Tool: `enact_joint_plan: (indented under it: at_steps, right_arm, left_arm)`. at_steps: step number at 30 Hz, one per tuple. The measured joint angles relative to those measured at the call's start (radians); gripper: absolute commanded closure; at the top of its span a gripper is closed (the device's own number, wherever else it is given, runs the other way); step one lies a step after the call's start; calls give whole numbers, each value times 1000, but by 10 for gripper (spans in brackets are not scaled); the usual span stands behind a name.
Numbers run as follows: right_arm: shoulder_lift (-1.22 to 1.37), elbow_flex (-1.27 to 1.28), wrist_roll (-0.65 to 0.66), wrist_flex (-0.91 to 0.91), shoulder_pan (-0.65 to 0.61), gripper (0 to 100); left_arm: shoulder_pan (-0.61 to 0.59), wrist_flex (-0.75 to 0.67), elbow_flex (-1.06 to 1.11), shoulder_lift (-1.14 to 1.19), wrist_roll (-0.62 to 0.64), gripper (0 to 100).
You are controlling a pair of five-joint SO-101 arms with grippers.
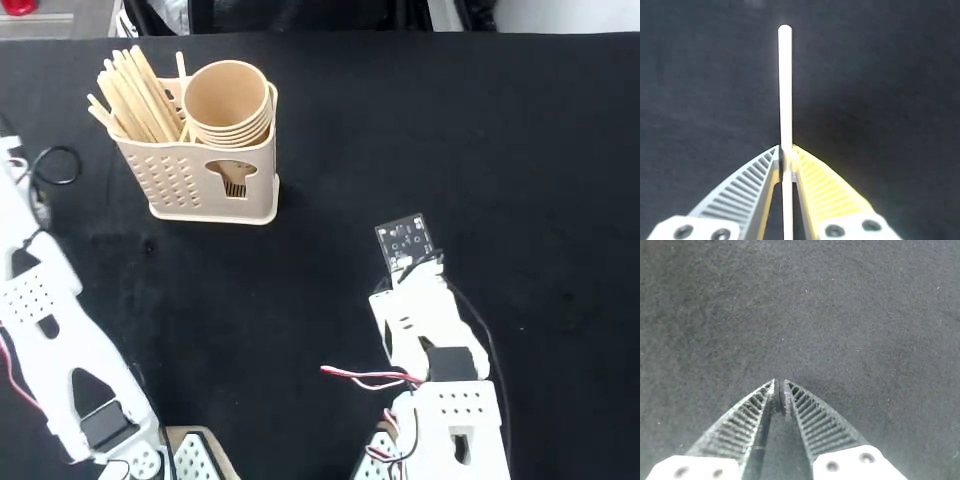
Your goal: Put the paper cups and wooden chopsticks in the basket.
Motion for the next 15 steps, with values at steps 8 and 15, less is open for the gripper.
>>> enact_joint_plan:
  at_steps: [8,15]
  right_arm:
    - [0,0,0,0,0,987]
    - [0,0,0,-29,0,987]
  left_arm:
    - [80,0,265,-133,0,970]
    - [83,0,390,-195,0,970]
